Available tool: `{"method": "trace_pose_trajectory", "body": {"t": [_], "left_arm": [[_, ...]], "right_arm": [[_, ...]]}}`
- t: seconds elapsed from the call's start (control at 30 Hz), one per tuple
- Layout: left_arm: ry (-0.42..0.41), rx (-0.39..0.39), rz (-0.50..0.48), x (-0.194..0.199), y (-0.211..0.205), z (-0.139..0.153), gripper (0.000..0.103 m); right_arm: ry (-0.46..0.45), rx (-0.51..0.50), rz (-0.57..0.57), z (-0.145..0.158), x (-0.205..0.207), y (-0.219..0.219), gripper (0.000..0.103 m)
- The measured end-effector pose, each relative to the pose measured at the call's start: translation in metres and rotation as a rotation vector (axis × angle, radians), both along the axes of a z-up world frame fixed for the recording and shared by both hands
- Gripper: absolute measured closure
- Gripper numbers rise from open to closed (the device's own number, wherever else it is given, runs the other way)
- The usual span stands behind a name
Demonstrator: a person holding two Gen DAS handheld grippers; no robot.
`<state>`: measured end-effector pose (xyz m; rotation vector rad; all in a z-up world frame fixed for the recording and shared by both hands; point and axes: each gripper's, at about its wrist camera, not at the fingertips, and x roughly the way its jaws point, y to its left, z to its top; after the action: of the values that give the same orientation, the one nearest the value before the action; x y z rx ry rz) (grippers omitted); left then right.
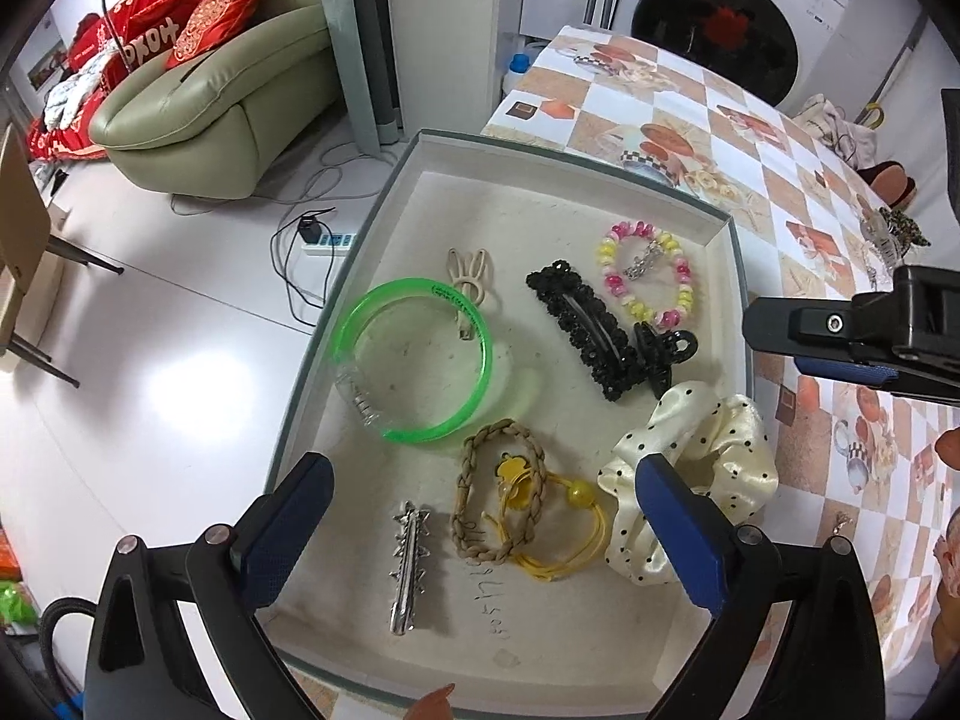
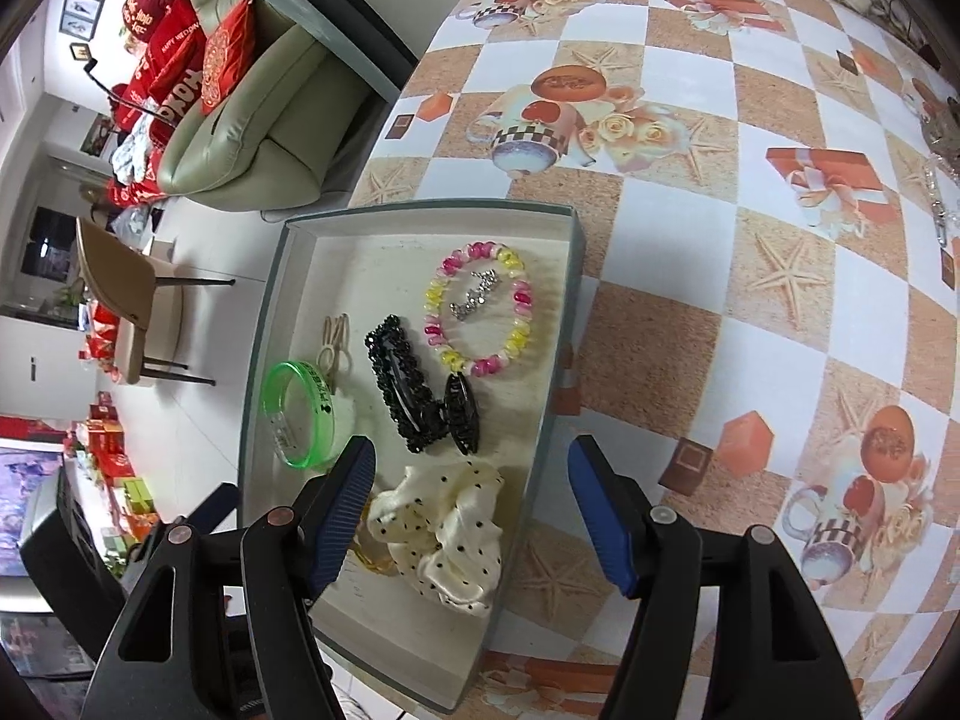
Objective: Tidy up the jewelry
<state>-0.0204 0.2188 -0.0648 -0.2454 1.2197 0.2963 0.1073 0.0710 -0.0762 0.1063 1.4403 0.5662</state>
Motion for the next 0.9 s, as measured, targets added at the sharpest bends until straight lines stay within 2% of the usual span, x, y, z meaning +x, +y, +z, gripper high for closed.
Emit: {"method": "trace_pose_trajectory", "body": {"t": [0.03, 0.13, 0.4, 0.9], "left_arm": [[0.003, 0.002, 0.0, 0.0, 0.0, 0.001, 0.0], [0.011, 0.029, 0.014, -0.002, 0.0, 0.002, 0.0], [0.021, 0.038, 0.051, -0.012, 0.005, 0.006, 0.0], [0.039, 0.019, 0.041, -0.03, 0.005, 0.016, 0.0]], "right_arm": [[-0.001, -0.007, 0.001, 0.0, -0.001, 0.0, 0.032], [-0.013, -0.03, 0.01, 0.001, -0.004, 0.0, 0.02], [-0.081, -0.119, 0.062, 0.007, -0.018, 0.003, 0.019], [-0.102, -0.199, 0.091, 0.01, -0.045, -0.003, 0.018]]}}
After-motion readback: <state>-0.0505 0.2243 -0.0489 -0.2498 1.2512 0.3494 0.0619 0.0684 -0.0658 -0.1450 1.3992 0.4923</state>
